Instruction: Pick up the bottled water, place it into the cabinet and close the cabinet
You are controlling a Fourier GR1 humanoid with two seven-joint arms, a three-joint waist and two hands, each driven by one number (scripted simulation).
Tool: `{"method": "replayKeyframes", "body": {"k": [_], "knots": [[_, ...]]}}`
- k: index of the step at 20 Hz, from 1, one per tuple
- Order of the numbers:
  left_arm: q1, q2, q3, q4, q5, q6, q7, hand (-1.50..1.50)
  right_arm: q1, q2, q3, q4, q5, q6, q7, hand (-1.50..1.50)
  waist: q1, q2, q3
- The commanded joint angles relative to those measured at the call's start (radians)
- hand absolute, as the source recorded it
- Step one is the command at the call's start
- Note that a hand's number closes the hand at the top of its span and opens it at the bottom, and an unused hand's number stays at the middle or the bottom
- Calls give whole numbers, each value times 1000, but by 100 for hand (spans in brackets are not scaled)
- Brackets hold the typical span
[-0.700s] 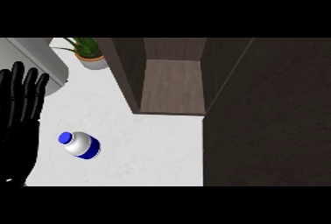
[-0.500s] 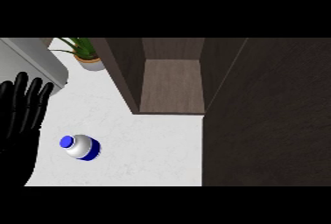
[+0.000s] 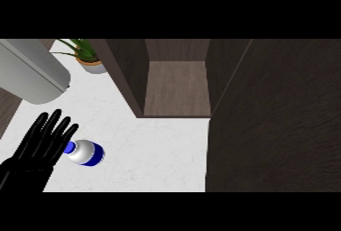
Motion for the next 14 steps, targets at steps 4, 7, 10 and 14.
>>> {"method": "replayKeyframes", "body": {"k": [4, 7, 10, 14], "knots": [[240, 36, 72, -61, 144, -154, 9, -150, 110, 3, -2, -45, -93, 43, 5, -150, 5, 0, 1], [191, 96, 186, 0, 246, -201, 44, -150, 191, 18, 45, -41, -72, 72, -54, -150, -1, 1, 1], [273, 51, 184, -49, 226, -241, 23, -150, 273, 17, 87, -133, -50, 66, -61, -150, -1, -1, 1], [221, 58, 240, 26, 231, -264, 44, -150, 254, 8, 87, -114, -41, 56, -40, -150, -2, 1, 1]]}}
